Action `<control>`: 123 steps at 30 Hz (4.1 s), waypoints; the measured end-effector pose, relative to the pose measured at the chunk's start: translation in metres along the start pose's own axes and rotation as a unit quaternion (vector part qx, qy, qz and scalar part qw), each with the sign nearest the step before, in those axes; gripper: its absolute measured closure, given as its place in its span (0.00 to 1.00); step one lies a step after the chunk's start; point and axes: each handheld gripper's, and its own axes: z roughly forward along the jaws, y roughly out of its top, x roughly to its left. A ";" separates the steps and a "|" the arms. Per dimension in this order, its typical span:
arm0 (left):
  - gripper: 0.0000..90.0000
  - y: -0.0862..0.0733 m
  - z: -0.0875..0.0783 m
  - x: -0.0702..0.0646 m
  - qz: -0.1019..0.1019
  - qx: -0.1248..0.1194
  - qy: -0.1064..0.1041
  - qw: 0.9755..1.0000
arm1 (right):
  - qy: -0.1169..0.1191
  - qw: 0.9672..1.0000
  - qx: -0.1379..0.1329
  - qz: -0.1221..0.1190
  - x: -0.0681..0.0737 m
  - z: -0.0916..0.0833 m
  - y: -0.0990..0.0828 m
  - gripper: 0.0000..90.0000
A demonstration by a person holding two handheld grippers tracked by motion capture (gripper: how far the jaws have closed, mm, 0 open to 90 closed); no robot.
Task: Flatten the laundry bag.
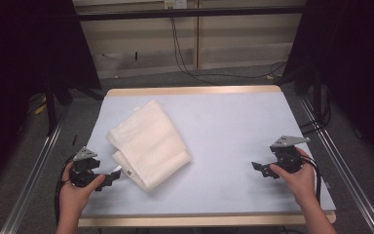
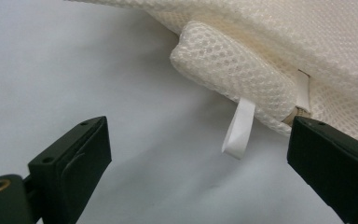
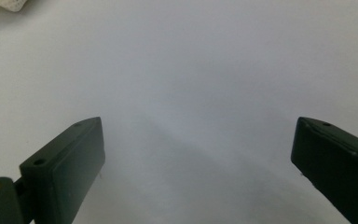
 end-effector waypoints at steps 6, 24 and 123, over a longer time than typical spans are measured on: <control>0.06 -0.001 0.002 -0.001 -0.006 -0.006 0.000 1.000 | 0.002 1.000 0.013 -0.006 0.003 0.005 0.000 0.02; 0.01 0.009 0.018 -0.008 -0.019 -0.008 -0.032 0.999 | 0.008 1.000 0.013 -0.021 0.010 0.012 0.004 0.02; 0.91 0.125 0.049 -0.068 -0.032 -0.024 -0.127 0.991 | 0.013 0.999 0.014 -0.051 0.015 0.012 0.009 0.03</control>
